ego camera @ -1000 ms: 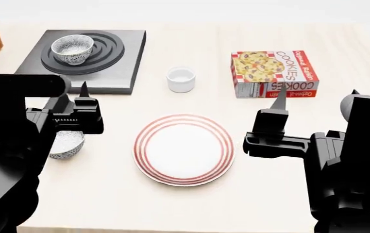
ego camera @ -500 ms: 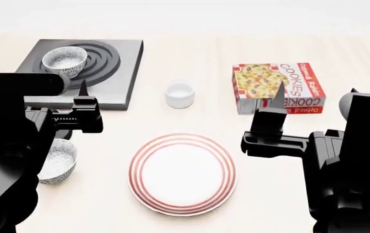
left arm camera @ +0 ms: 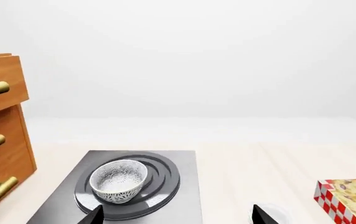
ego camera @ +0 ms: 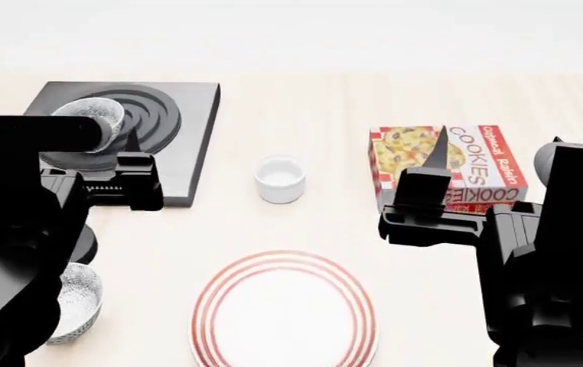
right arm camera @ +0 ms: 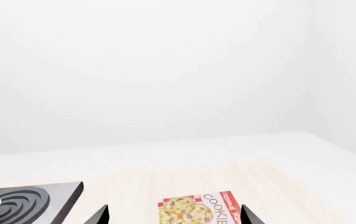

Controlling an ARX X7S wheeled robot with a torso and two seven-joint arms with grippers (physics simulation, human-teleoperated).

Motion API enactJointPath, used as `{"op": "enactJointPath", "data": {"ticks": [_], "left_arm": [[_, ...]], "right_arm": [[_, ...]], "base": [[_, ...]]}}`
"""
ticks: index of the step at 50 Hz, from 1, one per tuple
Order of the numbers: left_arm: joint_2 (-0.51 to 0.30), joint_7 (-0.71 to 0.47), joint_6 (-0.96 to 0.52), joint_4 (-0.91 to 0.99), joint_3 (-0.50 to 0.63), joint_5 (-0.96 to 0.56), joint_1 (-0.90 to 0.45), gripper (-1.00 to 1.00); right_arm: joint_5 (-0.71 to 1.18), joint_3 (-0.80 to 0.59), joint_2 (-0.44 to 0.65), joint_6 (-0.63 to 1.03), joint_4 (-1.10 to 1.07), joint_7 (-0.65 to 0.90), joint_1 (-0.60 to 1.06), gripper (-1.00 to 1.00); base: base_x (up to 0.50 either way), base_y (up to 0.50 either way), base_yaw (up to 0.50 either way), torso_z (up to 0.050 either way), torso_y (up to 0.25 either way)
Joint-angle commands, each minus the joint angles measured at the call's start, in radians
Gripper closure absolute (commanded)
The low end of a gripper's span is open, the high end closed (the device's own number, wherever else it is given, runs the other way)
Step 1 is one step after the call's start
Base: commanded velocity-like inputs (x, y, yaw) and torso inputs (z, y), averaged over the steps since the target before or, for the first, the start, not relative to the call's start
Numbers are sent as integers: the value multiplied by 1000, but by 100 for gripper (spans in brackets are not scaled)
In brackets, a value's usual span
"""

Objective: Pick the akita bowl on the stove and place it on the plate.

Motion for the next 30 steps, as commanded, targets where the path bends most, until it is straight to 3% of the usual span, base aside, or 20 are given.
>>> {"op": "enactJointPath", "data": {"ticks": [1,30], "left_arm": [[-3,-4,-2,7,4,-7,1,-100],[-12,-10,-7,14,16,-22,-13,-100]], "right_arm": [[9,2,1,4,-5,6,0,-100],[24,-1,9,-3,1,18,-1,-100]], "base": [[258,0,0,0,0],[255,0,0,0,1]]}}
